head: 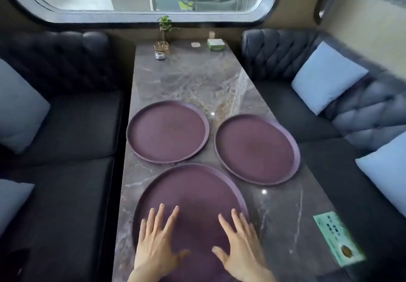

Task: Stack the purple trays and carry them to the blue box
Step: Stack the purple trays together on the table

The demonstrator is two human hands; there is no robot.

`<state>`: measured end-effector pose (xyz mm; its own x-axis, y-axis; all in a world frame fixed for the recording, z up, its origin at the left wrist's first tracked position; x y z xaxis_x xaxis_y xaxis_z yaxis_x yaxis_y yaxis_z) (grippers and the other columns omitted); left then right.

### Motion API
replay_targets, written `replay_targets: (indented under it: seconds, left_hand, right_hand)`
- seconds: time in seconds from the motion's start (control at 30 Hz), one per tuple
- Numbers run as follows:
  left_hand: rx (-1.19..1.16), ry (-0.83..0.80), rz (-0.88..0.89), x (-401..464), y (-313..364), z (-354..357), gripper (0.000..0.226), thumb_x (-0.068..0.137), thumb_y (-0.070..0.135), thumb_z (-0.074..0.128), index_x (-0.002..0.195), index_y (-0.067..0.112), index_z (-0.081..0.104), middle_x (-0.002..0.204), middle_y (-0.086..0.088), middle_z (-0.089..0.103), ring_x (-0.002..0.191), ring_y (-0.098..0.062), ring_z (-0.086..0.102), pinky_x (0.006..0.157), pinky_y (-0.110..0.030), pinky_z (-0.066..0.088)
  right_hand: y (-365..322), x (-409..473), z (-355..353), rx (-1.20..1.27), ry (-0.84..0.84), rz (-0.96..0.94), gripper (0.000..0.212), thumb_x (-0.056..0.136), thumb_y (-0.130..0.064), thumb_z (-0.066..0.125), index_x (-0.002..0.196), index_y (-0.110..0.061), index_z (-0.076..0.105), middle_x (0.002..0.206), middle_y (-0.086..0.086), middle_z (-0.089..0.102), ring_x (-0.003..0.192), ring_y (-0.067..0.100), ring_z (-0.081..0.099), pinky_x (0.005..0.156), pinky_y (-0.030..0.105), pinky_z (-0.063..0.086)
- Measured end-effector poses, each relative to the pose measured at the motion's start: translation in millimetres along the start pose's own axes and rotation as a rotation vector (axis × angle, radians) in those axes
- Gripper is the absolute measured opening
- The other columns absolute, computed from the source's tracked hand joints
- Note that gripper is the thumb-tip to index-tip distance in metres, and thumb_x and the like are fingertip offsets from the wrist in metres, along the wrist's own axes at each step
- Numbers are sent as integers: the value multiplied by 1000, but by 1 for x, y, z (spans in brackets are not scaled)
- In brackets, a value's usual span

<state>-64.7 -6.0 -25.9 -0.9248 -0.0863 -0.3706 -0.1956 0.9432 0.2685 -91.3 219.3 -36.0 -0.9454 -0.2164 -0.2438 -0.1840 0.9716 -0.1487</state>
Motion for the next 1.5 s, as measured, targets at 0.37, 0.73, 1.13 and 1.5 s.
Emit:
replay_targets:
  seconds: [0.37,0.73,1.13,1.5]
  left_hand:
    - [12,20,50,11,39,37,130,16,87,48,139,43,51,144,-11,55,132,-37,46,92,-55,52]
    - [-79,158,-37,75,94,-36,24,80,53,61,87,29,61,81,9,71,79,-24,71,63,-37,51]
    - [-655,130,-318,278,163,-73,67,86,45,64,144,22,42,141,-6,53,125,-28,56,99,-41,47]
    - [-917,123,-503,314,166,-59,56,81,22,75,135,18,60,128,0,67,118,-20,62,104,-40,48]
  right_hand:
    - [54,-14,-3,66,-3,72,82,62,-71,58,138,-42,50,153,-5,43,140,13,39,97,53,47]
    - [133,43,-81,357,282,280,13,83,-40,66,77,-30,71,65,-13,67,63,10,67,53,25,47]
    - [322,188,-129,752,246,853,25,89,-35,58,110,-29,69,110,-2,72,102,27,63,84,39,53]
    - [317,249,-119,1069,293,897,63,93,-28,62,149,-22,34,152,6,40,133,30,47,105,48,39]
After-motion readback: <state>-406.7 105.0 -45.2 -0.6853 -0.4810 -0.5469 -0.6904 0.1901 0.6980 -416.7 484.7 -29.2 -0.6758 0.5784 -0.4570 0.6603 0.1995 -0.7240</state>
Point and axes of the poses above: each hand's wrist, its own x-axis towards the middle knuckle, its own z-axis out of the palm, y = z × x, the point moved 7 cm from there along x, towards the middle knuckle
